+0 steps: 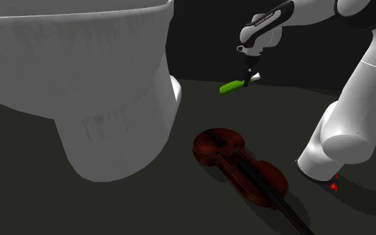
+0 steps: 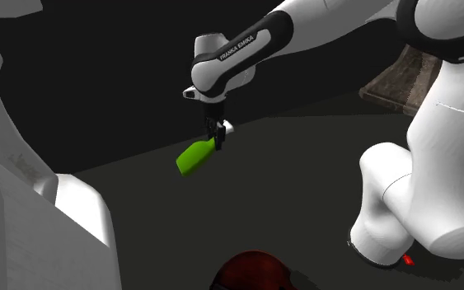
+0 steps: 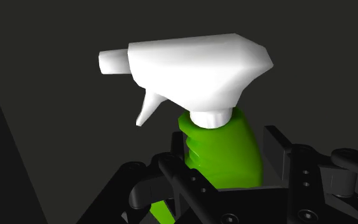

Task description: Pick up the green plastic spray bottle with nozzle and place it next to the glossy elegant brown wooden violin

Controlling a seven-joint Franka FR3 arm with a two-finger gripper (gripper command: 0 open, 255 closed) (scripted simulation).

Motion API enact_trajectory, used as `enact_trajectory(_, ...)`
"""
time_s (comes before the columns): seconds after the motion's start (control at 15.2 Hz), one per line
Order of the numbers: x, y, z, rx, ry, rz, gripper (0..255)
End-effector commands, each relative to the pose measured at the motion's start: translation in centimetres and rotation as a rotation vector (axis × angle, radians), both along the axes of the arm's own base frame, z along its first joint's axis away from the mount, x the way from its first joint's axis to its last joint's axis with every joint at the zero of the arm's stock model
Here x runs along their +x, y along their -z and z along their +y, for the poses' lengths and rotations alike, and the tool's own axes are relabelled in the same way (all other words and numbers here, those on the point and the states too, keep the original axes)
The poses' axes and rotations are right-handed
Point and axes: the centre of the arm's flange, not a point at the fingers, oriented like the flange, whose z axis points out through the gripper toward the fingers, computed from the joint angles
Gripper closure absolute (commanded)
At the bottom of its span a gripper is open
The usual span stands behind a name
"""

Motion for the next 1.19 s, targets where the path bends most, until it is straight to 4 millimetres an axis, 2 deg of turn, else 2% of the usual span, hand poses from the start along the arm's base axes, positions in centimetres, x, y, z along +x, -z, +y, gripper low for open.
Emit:
enact_trajectory(0.0, 0.0, -1.0, 0.1, 0.000, 0.000, 0.000, 255)
enact_trajectory(0.86, 0.0, -7.5, 0.1, 0.000, 0.000, 0.000, 255)
enact_trajectory(1.12, -2.0, -7.5, 5.0, 0.000, 0.000, 0.000, 255)
